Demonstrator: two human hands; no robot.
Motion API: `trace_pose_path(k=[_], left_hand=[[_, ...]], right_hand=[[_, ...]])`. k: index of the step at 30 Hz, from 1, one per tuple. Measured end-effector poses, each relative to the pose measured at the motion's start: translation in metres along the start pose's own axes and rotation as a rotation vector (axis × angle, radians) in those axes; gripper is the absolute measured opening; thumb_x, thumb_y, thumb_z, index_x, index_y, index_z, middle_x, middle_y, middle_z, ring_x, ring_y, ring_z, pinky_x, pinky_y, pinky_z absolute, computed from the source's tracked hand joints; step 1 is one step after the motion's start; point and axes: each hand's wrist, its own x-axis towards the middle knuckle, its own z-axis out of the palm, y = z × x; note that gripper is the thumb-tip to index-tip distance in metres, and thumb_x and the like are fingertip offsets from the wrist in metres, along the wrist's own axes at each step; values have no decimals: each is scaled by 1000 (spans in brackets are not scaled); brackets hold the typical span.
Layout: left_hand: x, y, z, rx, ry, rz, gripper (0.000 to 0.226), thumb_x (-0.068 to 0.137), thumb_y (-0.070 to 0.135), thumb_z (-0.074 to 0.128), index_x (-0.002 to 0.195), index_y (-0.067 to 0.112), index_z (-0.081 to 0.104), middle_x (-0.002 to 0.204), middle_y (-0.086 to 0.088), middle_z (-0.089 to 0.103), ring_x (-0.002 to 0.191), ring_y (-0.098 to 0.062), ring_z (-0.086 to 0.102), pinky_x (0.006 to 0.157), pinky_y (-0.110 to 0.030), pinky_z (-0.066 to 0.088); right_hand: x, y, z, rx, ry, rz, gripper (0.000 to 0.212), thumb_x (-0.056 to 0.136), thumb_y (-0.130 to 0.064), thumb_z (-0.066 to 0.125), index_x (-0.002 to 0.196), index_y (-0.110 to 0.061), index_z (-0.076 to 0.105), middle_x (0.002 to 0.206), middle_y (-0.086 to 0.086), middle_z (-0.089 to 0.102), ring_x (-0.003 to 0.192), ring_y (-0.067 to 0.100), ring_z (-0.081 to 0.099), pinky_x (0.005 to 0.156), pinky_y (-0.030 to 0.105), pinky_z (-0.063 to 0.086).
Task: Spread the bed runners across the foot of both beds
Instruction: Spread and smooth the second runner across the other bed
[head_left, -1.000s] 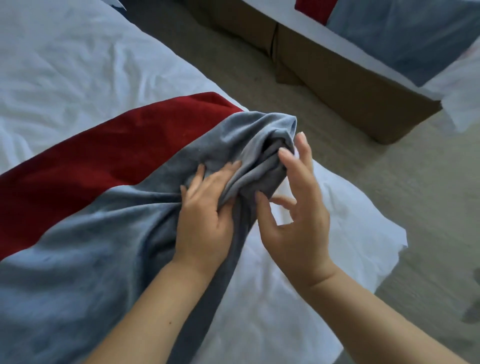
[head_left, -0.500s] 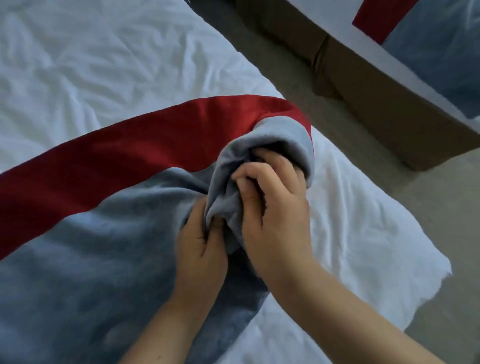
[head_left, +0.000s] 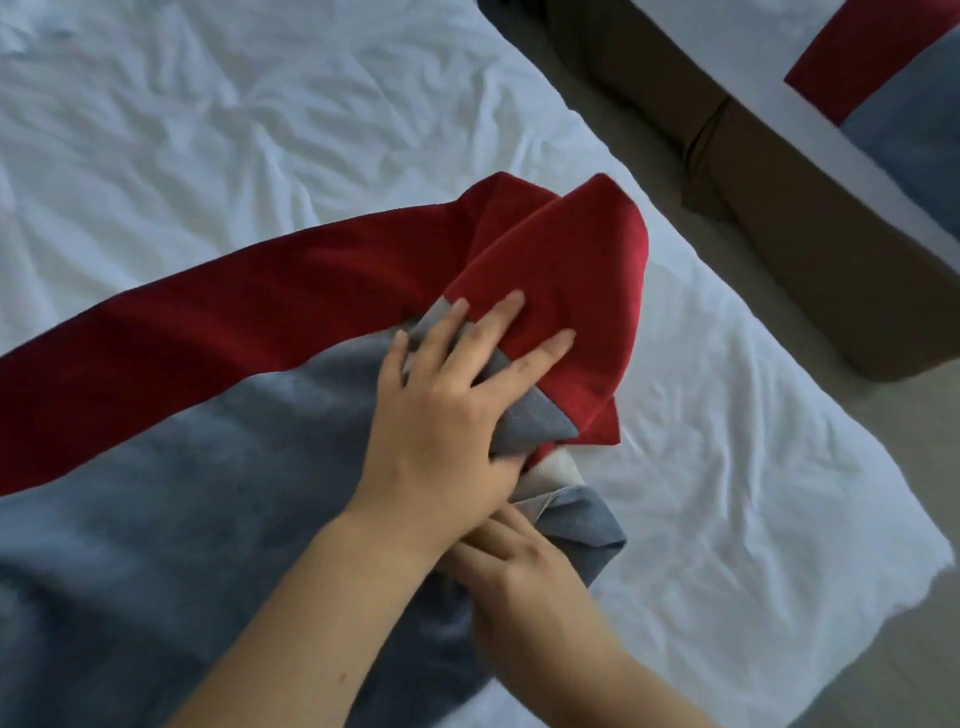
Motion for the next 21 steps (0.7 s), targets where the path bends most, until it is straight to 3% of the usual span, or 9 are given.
trace_pose_path(k=[3,5,7,10,12,16,21], left_hand=[[6,-5,10,-91,6,-111,79,85,6,68,152,40,43,161,3,40,148,-27,38,114,-58,36],[6,-13,18,-122,21,-139,77,90,5,68,153,40,41,161,2,40,149,-27,37,115,-58,36],[5,-18,24,-164,33,-153,76,92,11,70,154,41,39,163,3,38,151,-28,34,117,-60,35],[2,-20,31,-182,57,-147,75,94,12,68,156,41,37,164,5,35,152,-27,31,118,-61,33],[1,-22,34,-209,88,-142,70,96,14,66,156,38,38,164,4,35,152,-27,31,118,-59,33],[2,-25,38,-312,135,-186,65,100,18,63,157,32,37,165,1,34,154,-29,28,120,-59,31],[15,-16,31,-257,90,-171,70,99,31,63,159,33,28,167,1,29,154,-31,26,121,-57,29]], right_hand=[[-22,5,-15,37,163,67,35,85,4,58,104,-19,75,111,-5,69,105,17,67,79,32,55],[-20,11,-26,16,345,153,36,87,-1,62,116,-21,69,122,-3,62,109,16,63,80,32,54],[-7,24,-36,-68,455,292,56,87,-15,71,138,-26,53,143,3,47,127,20,52,92,34,54],[21,43,-46,-152,352,404,95,80,-38,79,156,-40,21,159,8,26,144,29,33,108,51,45],[39,50,-43,-80,274,398,106,78,-32,79,156,-47,9,156,5,33,138,27,42,104,49,48],[58,62,-46,-85,258,291,102,78,1,61,157,-46,17,139,3,50,115,26,56,87,43,56],[69,95,-105,-418,227,99,83,81,6,48,154,-33,40,112,6,58,87,30,49,69,41,47]])
